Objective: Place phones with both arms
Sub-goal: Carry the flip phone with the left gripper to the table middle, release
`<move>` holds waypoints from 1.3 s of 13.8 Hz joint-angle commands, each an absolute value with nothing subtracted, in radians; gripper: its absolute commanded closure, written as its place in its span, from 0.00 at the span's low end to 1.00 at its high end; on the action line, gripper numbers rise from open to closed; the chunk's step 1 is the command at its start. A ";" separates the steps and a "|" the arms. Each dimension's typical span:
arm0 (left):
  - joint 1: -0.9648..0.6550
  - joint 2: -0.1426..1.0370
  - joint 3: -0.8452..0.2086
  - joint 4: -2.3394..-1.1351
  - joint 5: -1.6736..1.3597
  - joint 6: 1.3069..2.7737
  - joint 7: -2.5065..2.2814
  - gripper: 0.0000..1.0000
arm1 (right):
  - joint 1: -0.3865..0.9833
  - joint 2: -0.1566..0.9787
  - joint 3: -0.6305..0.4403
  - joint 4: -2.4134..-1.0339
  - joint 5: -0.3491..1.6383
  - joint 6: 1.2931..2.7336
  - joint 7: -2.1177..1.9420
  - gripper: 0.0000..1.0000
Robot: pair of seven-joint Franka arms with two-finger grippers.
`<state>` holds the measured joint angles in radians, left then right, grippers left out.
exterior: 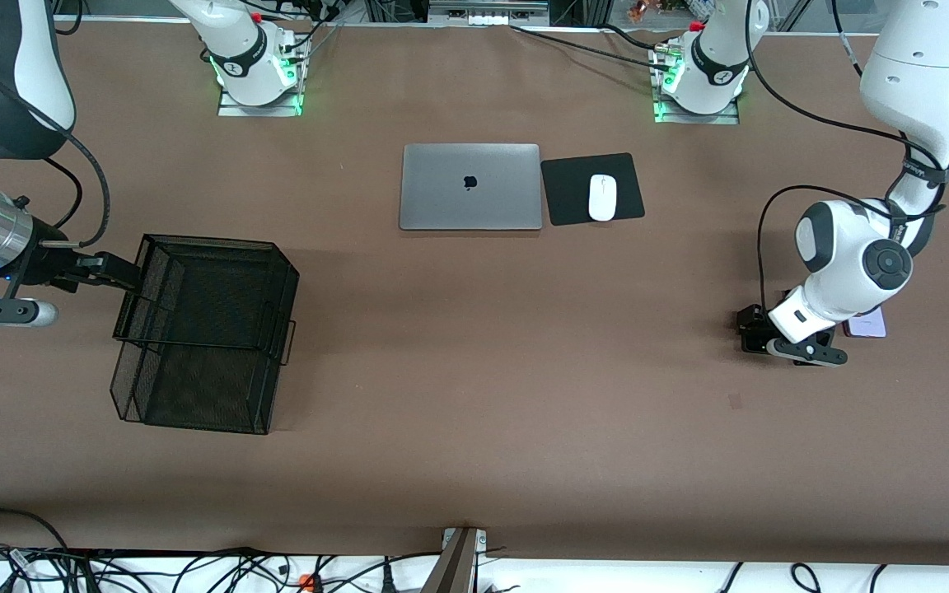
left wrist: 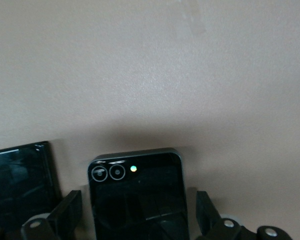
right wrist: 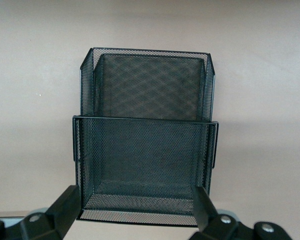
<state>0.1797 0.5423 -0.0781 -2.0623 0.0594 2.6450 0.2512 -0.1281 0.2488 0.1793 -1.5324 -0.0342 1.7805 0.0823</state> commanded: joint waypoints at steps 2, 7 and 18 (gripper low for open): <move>0.184 0.563 -0.080 -2.114 0.075 2.759 0.262 0.00 | -0.127 0.245 0.179 -1.531 -0.031 1.787 0.087 0.00; 0.186 0.577 -0.080 -2.120 0.074 2.780 0.235 0.54 | -0.129 0.247 0.179 -1.531 -0.031 1.787 0.087 0.00; 0.097 0.522 -0.086 -1.901 0.072 2.438 0.016 1.00 | -0.129 0.252 0.179 -1.531 -0.029 1.789 0.087 0.00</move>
